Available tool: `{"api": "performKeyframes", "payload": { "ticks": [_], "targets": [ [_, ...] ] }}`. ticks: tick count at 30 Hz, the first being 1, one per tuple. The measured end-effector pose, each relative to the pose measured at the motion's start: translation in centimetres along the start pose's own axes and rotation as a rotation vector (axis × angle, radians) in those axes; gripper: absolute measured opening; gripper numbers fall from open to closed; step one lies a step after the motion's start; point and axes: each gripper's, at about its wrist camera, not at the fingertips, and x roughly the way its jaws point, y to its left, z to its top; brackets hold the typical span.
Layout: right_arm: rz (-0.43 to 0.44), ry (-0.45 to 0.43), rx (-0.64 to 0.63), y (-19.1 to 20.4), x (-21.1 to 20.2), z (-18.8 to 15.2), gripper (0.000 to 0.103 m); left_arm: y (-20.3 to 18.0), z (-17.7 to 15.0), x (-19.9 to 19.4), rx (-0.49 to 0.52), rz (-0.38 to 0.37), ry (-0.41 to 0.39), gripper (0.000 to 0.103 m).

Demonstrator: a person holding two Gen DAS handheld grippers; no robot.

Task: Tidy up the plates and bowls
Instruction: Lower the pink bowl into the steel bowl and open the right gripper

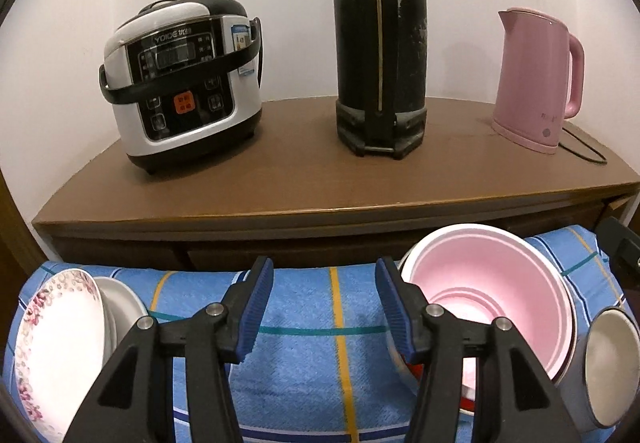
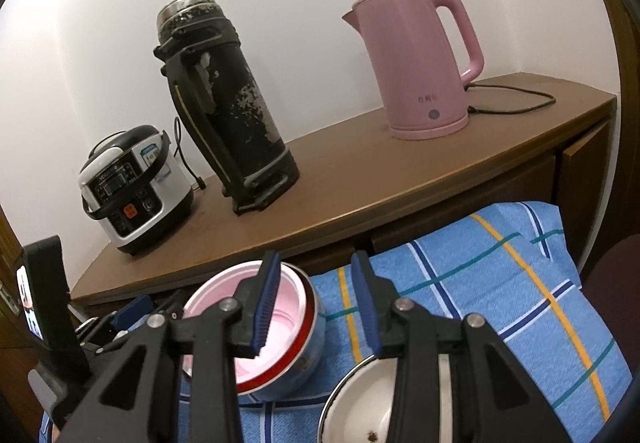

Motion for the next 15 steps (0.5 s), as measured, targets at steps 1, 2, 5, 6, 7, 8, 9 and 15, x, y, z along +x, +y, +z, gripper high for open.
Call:
{"api": "performKeyframes", "payload": {
  "ticks": [1, 2, 5, 6, 7, 8, 9, 15],
  "targets": [
    [0.0, -0.001, 0.001, 0.0, 0.0, 0.0, 0.038, 0.1, 0.0, 0.0, -0.009, -0.006, 0.001, 0.056],
    [0.0, -0.003, 0.001, 0.0, 0.0, 0.0, 0.038, 0.2, 0.1, -0.1, -0.016, -0.005, -0.003, 0.056],
    [-0.003, -0.019, 0.006, -0.2, -0.3, 0.0, 0.038, 0.6, 0.1, -0.6, -0.029, 0.021, -0.029, 0.056],
    [-0.004, -0.024, 0.007, -0.2, -0.4, 0.1, 0.038, 0.7, 0.0, -0.7, -0.036, 0.027, -0.032, 0.056],
    [-0.006, -0.028, 0.007, -0.3, -0.4, 0.1, 0.038, 0.9, -0.1, -0.8, -0.043, 0.031, -0.034, 0.056],
    [-0.01, -0.031, 0.007, -0.3, -0.5, 0.1, 0.038, 1.0, -0.2, -0.9, -0.049, 0.033, -0.035, 0.056],
    [-0.014, -0.033, 0.005, -0.3, -0.5, 0.1, 0.038, 1.2, -0.4, -1.2, -0.056, 0.032, -0.035, 0.056],
    [-0.024, -0.076, -0.025, 0.5, -1.2, -0.5, 0.038, 1.7, -2.2, -2.9, -0.081, 0.044, -0.042, 0.056]
  ]
}}
